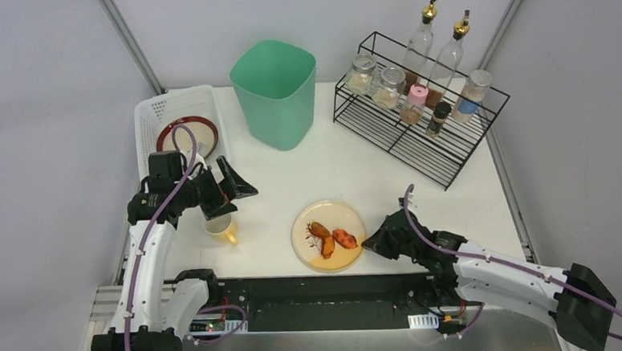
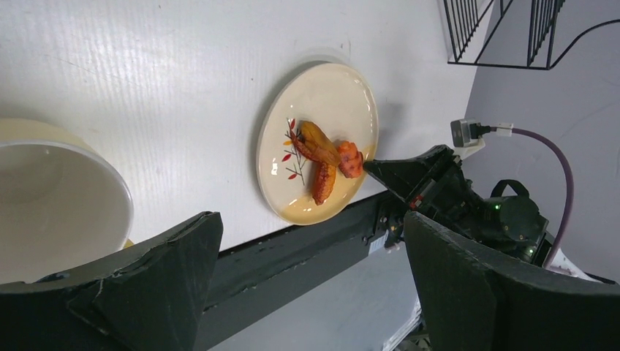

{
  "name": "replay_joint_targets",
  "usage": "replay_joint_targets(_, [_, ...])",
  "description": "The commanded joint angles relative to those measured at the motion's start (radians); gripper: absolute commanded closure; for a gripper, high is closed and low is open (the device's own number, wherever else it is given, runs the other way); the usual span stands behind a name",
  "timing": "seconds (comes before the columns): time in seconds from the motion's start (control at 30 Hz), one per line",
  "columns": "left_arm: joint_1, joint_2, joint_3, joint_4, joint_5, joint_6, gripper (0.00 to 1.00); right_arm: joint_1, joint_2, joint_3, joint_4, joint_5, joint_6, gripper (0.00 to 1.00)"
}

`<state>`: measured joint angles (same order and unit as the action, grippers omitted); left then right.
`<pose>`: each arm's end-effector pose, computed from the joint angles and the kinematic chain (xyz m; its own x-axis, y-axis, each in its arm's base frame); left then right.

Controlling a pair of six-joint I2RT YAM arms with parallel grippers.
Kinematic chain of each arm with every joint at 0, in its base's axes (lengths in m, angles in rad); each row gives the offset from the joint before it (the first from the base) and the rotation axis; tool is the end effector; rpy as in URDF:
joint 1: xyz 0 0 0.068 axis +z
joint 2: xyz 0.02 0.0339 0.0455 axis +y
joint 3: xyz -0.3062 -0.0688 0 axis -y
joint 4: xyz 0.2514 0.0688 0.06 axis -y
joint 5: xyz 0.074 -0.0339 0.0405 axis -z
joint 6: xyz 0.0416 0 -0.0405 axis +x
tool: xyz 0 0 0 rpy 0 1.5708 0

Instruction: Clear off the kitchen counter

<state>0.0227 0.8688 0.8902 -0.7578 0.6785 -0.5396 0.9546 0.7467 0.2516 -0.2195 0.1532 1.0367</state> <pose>0.1517 -0.0227 0.3412 -0.8058 -0.4184 -0.4190 0.0387 0.6689 -0.7423 0.0814 0.1040 0.1794 -0.8297 0.3003 -0.4706 -0.0507 0.7990 0.5992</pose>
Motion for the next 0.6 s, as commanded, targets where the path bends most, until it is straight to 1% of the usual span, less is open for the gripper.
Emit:
replay_joint_targets(0.0, [-0.097,-0.026,0.0,0.021,-0.025,-0.063,0.01,0.004,-0.103,0.043,-0.033,0.035,0.051,1.0])
replay_joint_targets(0.17, [-0.237,-0.018,-0.02,0.028,-0.112,-0.118,0.01,0.004,-0.174,0.081,-0.1,0.058,0.054,1.0])
replay_joint_targets(0.3, [-0.319,-0.009,-0.039,0.041,-0.166,-0.158,0.01,0.003,-0.182,0.108,-0.122,0.052,0.065,1.0])
replay_joint_targets(0.57, [-0.5,0.039,-0.147,0.166,-0.243,-0.295,0.01,0.005,-0.186,0.18,-0.159,0.068,0.076,1.0])
